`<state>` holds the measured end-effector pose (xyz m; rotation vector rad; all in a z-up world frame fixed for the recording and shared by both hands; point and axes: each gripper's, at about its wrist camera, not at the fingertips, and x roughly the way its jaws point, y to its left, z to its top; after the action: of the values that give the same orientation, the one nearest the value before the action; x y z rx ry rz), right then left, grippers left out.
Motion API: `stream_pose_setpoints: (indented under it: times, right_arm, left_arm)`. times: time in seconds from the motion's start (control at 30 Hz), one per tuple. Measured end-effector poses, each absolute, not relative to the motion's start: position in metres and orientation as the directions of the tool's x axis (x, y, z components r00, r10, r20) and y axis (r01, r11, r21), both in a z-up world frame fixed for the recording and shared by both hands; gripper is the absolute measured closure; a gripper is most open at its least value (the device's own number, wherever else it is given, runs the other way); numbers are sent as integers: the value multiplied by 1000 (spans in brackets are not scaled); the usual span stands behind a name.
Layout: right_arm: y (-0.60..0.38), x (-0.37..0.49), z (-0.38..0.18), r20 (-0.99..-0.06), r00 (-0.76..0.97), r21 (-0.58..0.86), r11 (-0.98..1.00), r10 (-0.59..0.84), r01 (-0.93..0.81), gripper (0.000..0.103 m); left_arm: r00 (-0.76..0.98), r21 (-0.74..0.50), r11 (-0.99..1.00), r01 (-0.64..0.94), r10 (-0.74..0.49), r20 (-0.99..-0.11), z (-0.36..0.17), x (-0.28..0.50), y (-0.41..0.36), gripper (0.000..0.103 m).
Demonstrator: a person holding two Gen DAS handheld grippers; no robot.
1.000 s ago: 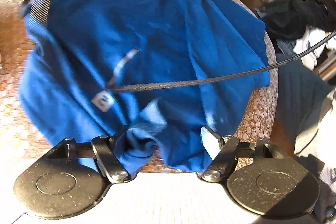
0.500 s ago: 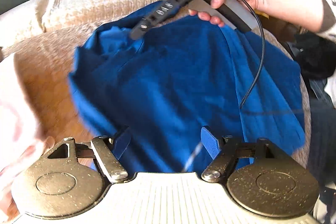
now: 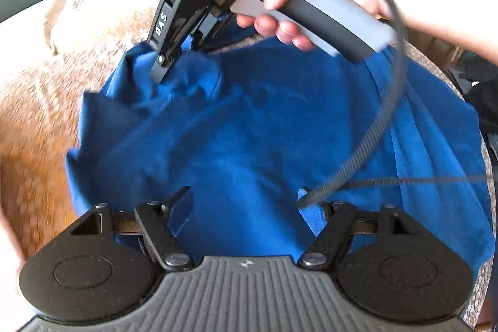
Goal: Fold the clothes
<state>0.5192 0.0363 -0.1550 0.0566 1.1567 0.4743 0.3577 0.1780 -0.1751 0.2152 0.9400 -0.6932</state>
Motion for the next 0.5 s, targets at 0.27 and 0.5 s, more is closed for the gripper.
stream_pose_setpoints:
  times: [0.27, 0.5]
  right_arm:
    - [13, 500, -128, -811, 382, 271, 863, 443, -426, 0]
    - [-30, 413, -103, -739, 408, 283, 796, 537, -535, 0]
  left_arm:
    - [441, -97, 828, 552, -388, -809, -198, 379, 181, 30]
    - [483, -89, 866, 492, -356, -800, -201, 377, 192, 30]
